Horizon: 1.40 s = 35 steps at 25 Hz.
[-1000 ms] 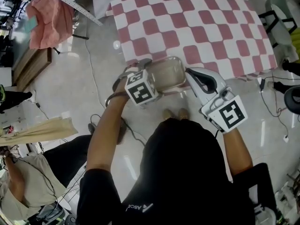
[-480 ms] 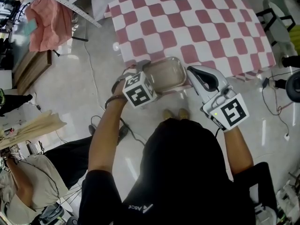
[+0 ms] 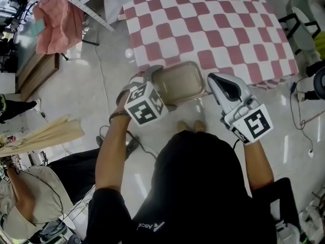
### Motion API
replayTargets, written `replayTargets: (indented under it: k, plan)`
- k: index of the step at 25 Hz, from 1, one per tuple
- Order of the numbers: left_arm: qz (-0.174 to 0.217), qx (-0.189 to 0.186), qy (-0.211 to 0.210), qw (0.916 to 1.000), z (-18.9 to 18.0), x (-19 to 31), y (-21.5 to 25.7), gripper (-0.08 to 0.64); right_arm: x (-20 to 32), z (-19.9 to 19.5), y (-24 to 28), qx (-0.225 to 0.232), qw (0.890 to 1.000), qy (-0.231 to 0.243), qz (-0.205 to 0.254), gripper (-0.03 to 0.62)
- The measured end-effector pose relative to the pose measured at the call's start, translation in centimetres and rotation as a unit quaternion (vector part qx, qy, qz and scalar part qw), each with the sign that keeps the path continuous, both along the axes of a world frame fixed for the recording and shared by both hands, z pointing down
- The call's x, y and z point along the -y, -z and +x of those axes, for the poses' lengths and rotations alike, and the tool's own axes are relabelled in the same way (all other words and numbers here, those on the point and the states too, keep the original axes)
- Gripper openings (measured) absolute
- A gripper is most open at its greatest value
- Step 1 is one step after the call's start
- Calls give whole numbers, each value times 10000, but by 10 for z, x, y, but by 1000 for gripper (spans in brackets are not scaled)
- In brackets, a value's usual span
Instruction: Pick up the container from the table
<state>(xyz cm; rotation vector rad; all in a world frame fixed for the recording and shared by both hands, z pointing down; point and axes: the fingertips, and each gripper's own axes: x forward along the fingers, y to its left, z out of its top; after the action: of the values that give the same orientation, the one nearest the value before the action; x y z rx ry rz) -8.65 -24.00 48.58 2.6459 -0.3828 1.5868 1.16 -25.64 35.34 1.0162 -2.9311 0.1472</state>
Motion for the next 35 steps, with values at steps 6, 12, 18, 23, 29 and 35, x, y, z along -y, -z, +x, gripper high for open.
replayTargets:
  k: [6,12,18,23,29,35]
  plan:
    - [138,17,5,9999,0,-8,18,601,-12,6,5,36,10000,-12,53,3]
    - [256,42,-42,9997,5,-15,31,601,-24,12,9,83,9999,-44,74,3]
    - [312,66,-85,9995,11,-20,38,601,-33,14,12,65,9999,-9,136,3]
    - [329,80,-100,9994,15,-24,39,601,-37,17,12,45,9999,16,156,3]
    - [350,110,-87,9993,17,-26,39,601,-40,21,13,58,9999,15,151,3]
    - [372,112,-74,9992,18,-27,41,601,-43,23,15,31,9998,25,176,3]
